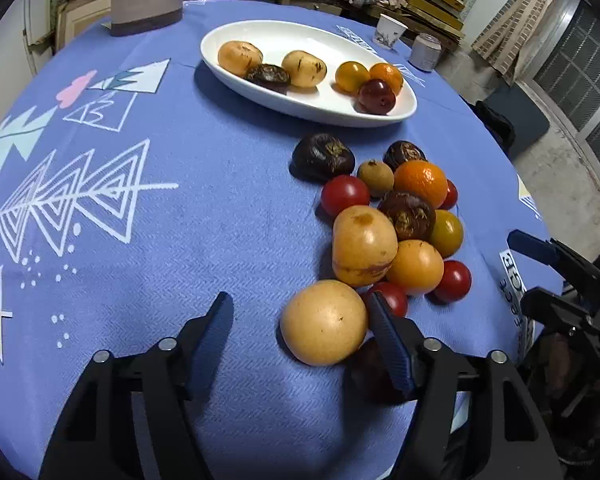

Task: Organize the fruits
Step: 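Grasp a pale yellow pear with the left tool while the right tool grasps a red tomato, then place the pale pear on the white plate with the left tool while the right tool places the tomato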

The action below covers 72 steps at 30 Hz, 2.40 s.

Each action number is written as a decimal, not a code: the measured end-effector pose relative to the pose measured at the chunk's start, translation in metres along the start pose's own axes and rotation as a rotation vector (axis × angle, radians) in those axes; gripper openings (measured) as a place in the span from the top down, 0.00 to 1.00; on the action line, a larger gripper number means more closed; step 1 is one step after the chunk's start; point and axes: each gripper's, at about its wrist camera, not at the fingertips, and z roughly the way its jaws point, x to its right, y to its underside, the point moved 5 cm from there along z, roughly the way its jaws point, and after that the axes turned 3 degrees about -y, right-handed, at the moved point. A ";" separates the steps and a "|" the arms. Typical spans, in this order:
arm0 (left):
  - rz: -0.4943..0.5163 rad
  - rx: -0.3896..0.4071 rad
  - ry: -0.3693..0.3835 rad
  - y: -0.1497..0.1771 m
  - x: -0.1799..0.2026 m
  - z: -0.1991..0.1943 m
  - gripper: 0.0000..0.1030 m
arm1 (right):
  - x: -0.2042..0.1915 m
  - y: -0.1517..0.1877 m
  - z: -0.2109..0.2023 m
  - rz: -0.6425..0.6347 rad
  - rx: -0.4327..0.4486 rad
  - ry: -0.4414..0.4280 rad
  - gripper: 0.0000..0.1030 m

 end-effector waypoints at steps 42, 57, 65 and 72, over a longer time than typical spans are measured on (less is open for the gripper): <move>0.051 0.051 -0.113 0.017 -0.029 -0.017 0.57 | -0.016 0.017 0.048 -0.125 -0.115 0.056 0.69; 0.058 0.096 -0.124 0.024 -0.032 -0.019 0.57 | -0.015 0.020 0.049 -0.121 -0.106 0.060 0.69; 0.071 0.135 -0.157 0.006 -0.031 -0.037 0.58 | -0.010 0.005 0.025 -0.119 -0.046 0.078 0.69; 0.101 0.209 -0.182 -0.045 -0.014 -0.060 0.57 | -0.010 -0.039 0.000 -0.144 0.042 0.086 0.69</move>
